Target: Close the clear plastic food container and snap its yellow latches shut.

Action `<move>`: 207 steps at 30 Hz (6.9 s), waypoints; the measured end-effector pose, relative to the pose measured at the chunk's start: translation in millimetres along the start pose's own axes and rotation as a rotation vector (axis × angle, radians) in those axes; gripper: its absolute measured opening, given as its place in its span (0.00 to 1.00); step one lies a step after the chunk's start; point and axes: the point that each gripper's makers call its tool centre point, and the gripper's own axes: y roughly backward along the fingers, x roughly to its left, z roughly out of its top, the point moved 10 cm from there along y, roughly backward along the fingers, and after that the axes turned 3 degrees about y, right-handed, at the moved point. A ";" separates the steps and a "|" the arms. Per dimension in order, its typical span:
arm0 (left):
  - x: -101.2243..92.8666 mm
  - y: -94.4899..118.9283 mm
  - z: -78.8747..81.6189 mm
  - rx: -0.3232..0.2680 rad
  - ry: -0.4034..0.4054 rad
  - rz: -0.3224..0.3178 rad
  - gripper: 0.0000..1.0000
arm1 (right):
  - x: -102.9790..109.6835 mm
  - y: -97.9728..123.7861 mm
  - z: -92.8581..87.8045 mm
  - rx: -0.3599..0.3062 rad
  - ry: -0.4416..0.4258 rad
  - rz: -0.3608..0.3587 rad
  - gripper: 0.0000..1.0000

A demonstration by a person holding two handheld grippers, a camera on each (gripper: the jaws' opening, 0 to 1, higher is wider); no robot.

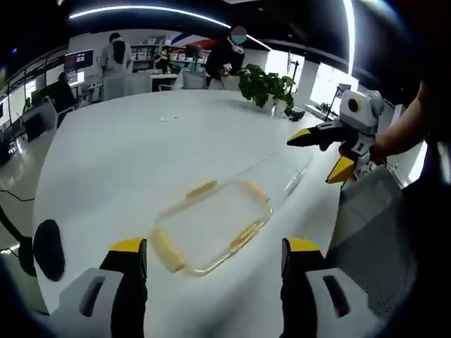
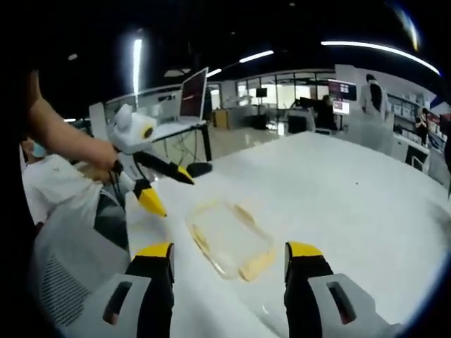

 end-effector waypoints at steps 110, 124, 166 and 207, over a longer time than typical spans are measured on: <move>64.8 -46.5 19.7 0.433 -0.556 -0.238 0.59 | -41.7 -79.7 -16.1 0.419 0.357 0.283 0.56; 58.0 -61.1 20.8 0.502 -0.676 -0.275 0.57 | -45.0 -85.2 -21.1 0.511 0.452 0.314 0.52; 59.3 -68.0 20.6 0.553 -0.753 -0.338 0.40 | -48.9 -109.0 -20.8 0.667 0.499 0.360 0.40; 51.4 -59.7 23.8 0.546 -0.752 -0.334 0.39 | -47.5 -100.5 -10.1 0.674 0.517 0.398 0.39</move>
